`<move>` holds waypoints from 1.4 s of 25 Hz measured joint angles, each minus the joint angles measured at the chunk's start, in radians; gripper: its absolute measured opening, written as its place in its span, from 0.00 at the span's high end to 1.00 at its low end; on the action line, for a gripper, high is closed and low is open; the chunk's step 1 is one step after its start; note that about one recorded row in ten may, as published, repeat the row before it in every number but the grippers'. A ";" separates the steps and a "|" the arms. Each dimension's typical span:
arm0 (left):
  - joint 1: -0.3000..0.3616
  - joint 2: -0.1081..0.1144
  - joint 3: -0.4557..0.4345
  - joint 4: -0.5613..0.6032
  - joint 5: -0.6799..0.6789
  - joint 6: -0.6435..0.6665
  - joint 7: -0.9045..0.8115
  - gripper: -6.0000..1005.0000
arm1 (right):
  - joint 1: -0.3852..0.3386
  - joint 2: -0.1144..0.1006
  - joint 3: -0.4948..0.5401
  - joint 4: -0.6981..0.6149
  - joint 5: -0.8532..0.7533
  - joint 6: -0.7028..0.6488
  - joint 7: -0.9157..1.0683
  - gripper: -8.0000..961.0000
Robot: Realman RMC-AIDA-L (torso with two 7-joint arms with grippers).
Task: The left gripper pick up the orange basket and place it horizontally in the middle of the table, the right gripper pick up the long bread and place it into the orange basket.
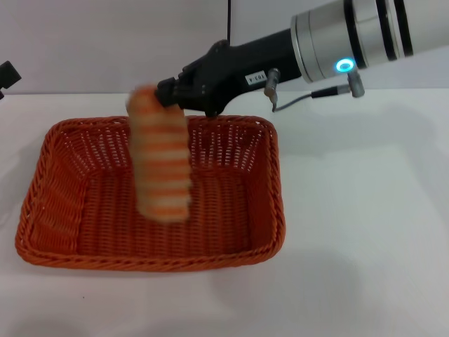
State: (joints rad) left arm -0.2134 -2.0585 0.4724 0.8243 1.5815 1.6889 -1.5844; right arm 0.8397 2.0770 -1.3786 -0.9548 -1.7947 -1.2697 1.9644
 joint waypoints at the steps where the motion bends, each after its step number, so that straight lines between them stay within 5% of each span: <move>1: -0.001 0.000 0.000 -0.002 0.000 0.000 0.001 0.26 | -0.011 0.000 -0.004 0.018 0.032 0.000 -0.018 0.85; 8: -0.003 0.000 0.000 -0.002 0.000 -0.001 0.003 0.26 | -0.037 0.001 -0.011 0.022 0.081 -0.014 -0.059 0.81; 10: -0.001 0.000 0.000 -0.002 0.000 0.001 0.007 0.26 | -0.049 -0.001 -0.007 0.004 0.081 -0.015 -0.058 0.67; 16: 0.027 -0.001 -0.025 -0.013 -0.010 0.018 0.100 0.26 | -0.272 -0.006 0.088 -0.290 0.072 -0.009 -0.054 0.49; 20: 0.065 -0.001 -0.100 -0.143 -0.074 0.076 0.284 0.26 | -0.435 0.001 0.205 -0.405 0.078 -0.009 -0.069 0.40; 23: 0.096 0.001 -0.178 -0.273 -0.093 0.131 0.467 0.26 | -0.511 0.006 0.279 -0.349 0.132 -0.009 -0.133 0.37; 26: 0.136 -0.001 -0.253 -0.412 -0.094 0.163 0.640 0.26 | -0.570 0.001 0.314 -0.125 0.354 -0.004 -0.357 0.37; 35: 0.215 -0.003 -0.296 -0.630 -0.094 0.169 0.937 0.27 | -0.587 0.001 0.339 0.334 0.794 -0.070 -0.967 0.37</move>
State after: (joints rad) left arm 0.0018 -2.0618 0.1768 0.1944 1.4878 1.8576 -0.6470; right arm 0.2528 2.0782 -1.0394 -0.6205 -1.0003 -1.3395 0.9977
